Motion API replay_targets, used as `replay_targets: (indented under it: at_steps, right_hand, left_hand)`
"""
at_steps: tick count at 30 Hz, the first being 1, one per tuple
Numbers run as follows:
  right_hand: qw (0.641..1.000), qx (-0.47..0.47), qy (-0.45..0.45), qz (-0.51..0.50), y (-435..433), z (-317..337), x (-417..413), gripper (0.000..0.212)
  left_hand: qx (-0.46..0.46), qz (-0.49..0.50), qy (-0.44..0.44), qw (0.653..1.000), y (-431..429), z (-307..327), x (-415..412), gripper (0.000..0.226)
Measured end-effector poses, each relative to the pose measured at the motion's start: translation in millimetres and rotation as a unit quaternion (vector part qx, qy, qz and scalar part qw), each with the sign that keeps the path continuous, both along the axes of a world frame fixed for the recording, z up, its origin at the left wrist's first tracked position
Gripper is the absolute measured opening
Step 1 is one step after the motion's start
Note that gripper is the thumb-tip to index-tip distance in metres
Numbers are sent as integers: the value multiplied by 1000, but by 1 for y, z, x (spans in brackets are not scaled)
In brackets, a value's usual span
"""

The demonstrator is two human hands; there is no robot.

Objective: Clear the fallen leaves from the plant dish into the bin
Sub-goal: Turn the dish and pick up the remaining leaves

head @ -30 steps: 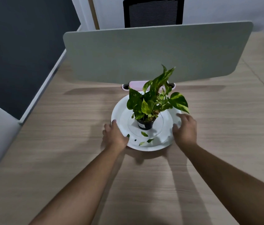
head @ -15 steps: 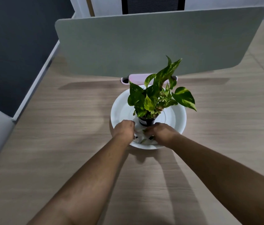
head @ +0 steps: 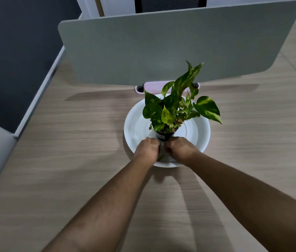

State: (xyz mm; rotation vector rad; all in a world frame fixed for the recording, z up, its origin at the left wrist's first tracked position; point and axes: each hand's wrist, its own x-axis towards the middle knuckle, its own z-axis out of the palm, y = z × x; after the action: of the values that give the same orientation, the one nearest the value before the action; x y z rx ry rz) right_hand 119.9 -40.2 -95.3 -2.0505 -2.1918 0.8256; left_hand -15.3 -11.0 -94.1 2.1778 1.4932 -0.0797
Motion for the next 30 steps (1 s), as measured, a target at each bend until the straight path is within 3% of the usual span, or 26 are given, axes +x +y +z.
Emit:
replay_targets:
  at_steps: [5,12,16,24,30]
  right_hand:
    - [998,51,37,13,-5,5,4,26]
    - [993,-65,6,99,6,13,-18,24]
    - [990,-59,-24,125,8,12,-18,16]
    - [996,-60,-19,70,8,11,-23,16]
    - [994,32,90,-46,2,20,-14,17]
  left_hand:
    - [10,68,-59,996,10,11,-17,11]
    - [43,85,-87,992,6,25,-36,13]
    - [48,97,-99,989,5,24,-45,13]
    - [62,92,-120,986,8,25,-49,11]
    - [68,101,-141,983,8,34,-53,12]
